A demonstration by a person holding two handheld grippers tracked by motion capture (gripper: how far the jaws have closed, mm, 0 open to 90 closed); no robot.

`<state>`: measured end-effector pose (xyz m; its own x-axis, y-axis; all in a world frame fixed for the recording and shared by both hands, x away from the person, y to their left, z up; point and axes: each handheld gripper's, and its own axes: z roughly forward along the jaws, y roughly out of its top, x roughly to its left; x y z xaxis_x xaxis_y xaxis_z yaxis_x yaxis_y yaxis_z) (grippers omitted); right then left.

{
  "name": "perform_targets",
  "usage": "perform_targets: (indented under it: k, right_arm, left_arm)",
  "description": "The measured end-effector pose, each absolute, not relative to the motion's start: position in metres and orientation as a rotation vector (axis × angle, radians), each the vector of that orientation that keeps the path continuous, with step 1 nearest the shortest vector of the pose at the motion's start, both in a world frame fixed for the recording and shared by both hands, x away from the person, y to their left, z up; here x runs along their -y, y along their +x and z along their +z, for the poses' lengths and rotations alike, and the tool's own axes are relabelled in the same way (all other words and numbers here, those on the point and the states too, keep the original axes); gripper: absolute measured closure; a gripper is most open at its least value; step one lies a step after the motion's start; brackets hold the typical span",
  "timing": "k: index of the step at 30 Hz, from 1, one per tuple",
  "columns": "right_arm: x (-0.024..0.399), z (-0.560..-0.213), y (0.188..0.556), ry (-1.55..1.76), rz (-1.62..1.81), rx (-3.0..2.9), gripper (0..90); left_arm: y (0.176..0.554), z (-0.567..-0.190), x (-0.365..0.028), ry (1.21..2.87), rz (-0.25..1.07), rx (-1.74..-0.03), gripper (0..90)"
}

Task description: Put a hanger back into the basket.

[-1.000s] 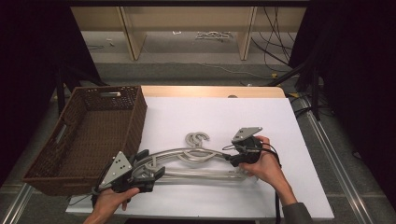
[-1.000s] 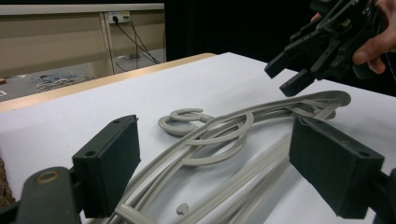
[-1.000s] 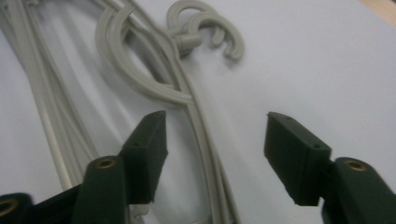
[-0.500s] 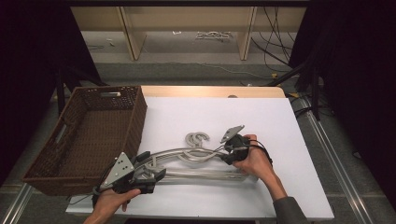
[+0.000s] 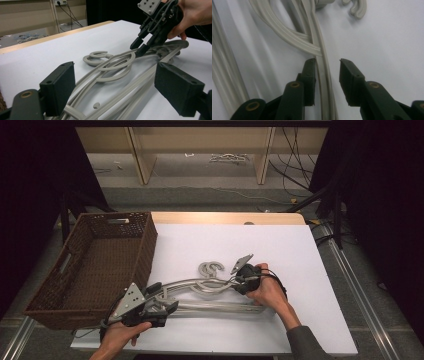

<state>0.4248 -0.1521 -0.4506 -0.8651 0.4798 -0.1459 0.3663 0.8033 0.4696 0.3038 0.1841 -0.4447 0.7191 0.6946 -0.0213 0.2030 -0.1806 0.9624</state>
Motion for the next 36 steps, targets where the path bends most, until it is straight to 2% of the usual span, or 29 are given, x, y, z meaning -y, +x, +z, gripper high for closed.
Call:
perform_targets:
  k: [11, 18, 21, 25, 30, 36]
  right_arm:
    - [0.147, -0.451, 0.423, 0.57, 0.62, -2.739, 79.4]
    - [0.147, -0.441, 0.418, 0.501, 0.604, -2.741, 80.9]
    - [0.147, -0.437, 0.417, 0.473, 0.607, -2.732, 81.0]
    - [0.148, -0.427, 0.411, 0.42, 0.613, -2.707, 81.4]
    - [0.15, -0.417, 0.404, 0.38, 0.637, -2.685, 81.5]
    - [0.152, -0.41, 0.399, 0.342, 0.657, -2.66, 81.6]
  left_arm:
    - [0.305, -0.446, -0.181, 1.753, 0.495, -0.711, 17.5]
    - [0.306, -0.447, -0.179, 1.773, 0.483, -0.726, 17.5]
    - [0.308, -0.446, -0.18, 1.73, 0.399, -0.768, 17.9]
    - [0.313, -0.444, -0.177, 1.744, 0.389, -0.771, 18.0]
    - [0.32, -0.435, -0.169, 1.81, 0.493, -0.717, 17.7]
    - [0.337, -0.431, -0.156, 1.858, 0.517, -0.748, 18.4]
